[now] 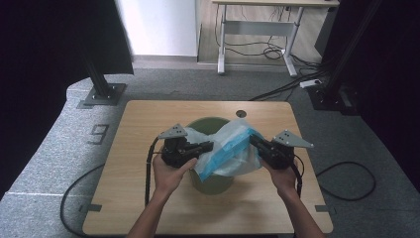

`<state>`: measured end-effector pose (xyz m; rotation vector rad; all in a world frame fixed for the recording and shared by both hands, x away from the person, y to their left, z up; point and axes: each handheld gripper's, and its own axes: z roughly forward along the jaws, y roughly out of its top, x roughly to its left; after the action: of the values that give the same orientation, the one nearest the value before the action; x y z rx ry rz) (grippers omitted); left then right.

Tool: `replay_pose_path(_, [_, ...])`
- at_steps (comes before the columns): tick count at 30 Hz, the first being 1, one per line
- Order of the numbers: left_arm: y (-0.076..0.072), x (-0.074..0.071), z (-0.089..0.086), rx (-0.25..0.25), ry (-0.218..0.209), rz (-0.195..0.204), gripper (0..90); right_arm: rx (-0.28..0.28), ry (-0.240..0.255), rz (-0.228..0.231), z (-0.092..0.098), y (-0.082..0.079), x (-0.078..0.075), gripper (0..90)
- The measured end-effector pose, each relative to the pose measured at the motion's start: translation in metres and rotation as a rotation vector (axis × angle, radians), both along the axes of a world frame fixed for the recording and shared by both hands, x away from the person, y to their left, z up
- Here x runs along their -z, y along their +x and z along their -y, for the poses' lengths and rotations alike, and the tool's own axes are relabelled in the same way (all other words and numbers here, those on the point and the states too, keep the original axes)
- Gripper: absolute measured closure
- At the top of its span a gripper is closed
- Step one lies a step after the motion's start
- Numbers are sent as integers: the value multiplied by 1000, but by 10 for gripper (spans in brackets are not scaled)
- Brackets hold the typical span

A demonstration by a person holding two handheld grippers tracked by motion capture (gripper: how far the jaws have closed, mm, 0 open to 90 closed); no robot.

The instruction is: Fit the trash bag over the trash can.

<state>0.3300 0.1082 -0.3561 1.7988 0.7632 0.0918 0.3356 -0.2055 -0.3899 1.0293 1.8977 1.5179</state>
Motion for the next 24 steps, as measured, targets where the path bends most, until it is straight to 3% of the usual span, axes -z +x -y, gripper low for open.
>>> replay_pose_path(5, [1,1,-6,-35,-31,19,898,-34,-14,17,1,-9,0,889])
replay_pose_path(13, [6,4,-21,-81,-134,19,898,-83,-38,50,8,-36,8,890])
replay_pose_path(24, [8,1,-43,-153,-116,42,899,-137,-40,89,13,-58,16,890])
